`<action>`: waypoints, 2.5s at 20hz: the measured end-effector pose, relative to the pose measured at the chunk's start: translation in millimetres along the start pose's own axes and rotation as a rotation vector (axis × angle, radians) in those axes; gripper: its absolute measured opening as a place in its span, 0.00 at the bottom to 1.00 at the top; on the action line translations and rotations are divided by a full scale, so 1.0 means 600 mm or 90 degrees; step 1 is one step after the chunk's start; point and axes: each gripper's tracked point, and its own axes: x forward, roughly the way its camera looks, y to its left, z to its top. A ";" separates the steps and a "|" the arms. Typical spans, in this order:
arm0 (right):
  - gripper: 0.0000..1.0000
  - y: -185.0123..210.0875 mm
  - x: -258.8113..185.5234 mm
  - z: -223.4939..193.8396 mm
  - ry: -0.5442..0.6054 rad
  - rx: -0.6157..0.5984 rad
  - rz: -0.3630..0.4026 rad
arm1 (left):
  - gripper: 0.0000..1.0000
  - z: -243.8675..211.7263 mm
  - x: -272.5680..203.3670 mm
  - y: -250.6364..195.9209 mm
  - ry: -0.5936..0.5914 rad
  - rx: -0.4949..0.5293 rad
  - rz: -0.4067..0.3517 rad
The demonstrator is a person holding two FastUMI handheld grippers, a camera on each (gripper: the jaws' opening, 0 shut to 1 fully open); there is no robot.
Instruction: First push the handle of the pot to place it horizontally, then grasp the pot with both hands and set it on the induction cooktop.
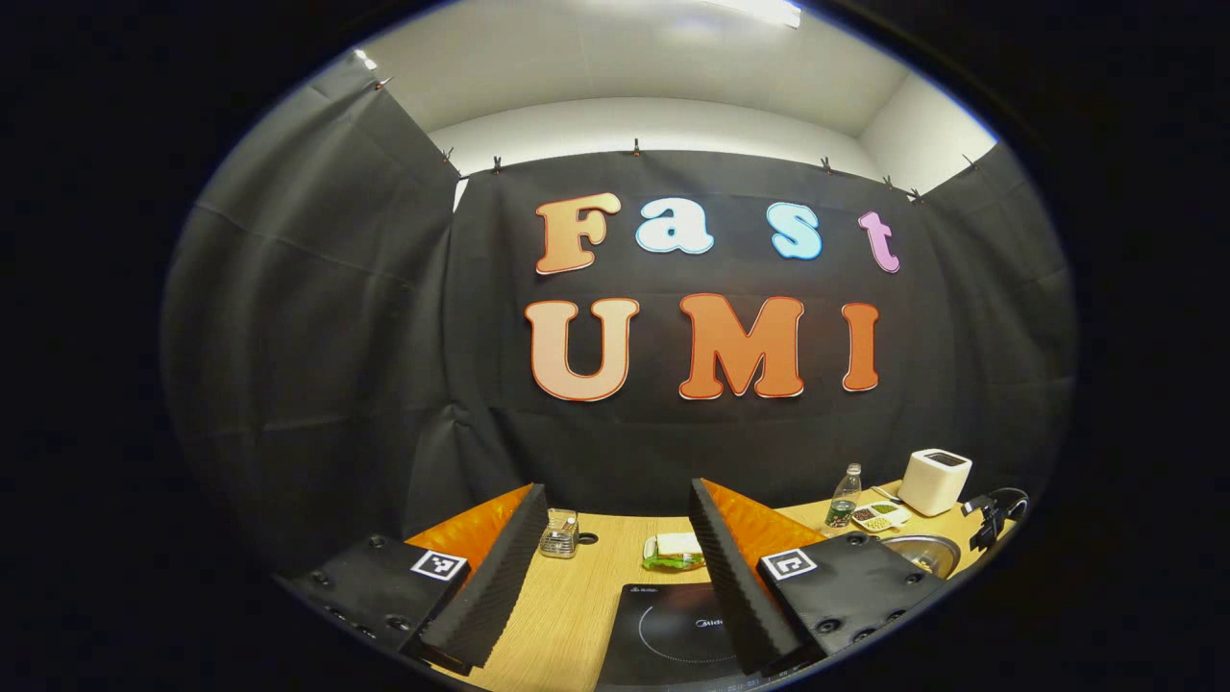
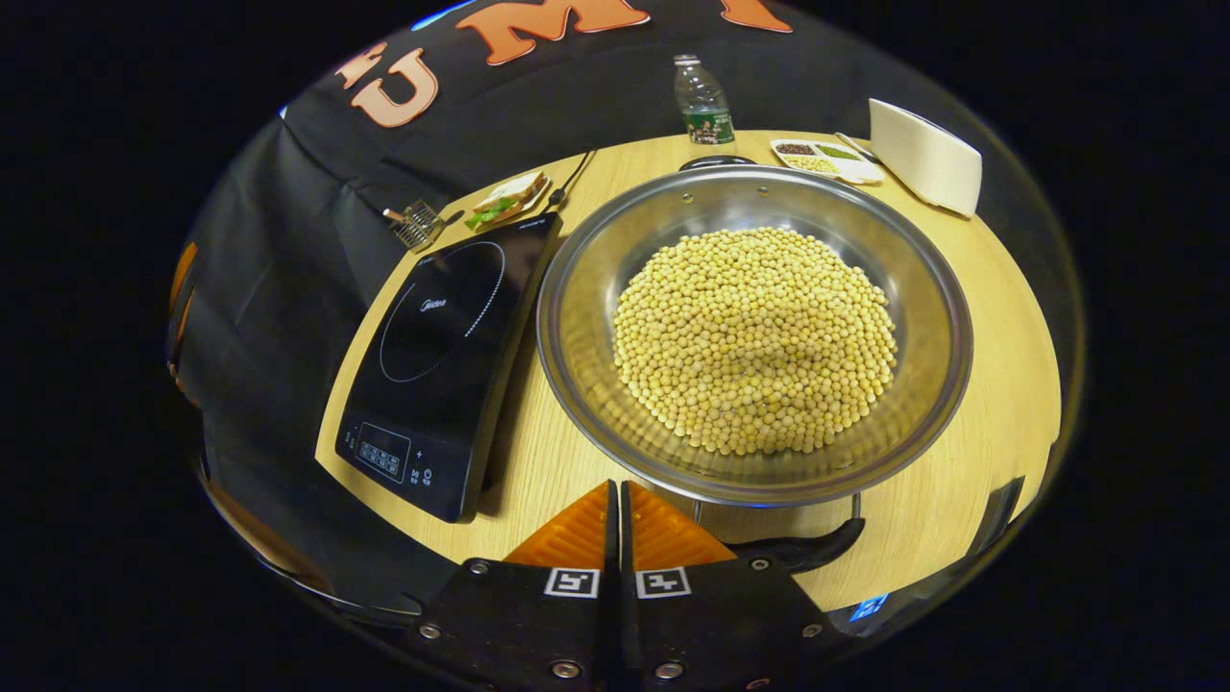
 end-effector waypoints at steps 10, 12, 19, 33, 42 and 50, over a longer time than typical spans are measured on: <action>0.00 -0.117 -0.027 0.019 -0.021 0.061 -0.063 | 0.97 -0.021 0.008 -0.023 0.018 0.001 -0.007; 0.00 -0.138 -0.030 0.023 -0.023 0.065 -0.074 | 0.96 -0.023 0.011 -0.026 0.023 0.000 -0.012; 0.00 -0.195 -0.035 0.036 -0.022 0.073 -0.107 | 0.97 -0.036 0.016 -0.028 0.035 0.003 -0.008; 0.00 -0.321 -0.029 0.036 0.005 0.144 -0.175 | 0.96 -0.058 0.024 -0.038 0.057 -0.015 -0.011; 0.00 -0.351 -0.039 0.074 -0.013 0.188 -0.177 | 0.96 -0.069 0.025 -0.031 0.067 -0.010 -0.007; 0.00 -0.387 -0.030 0.114 -0.018 0.205 -0.200 | 0.96 -0.077 0.021 -0.010 0.073 0.000 0.005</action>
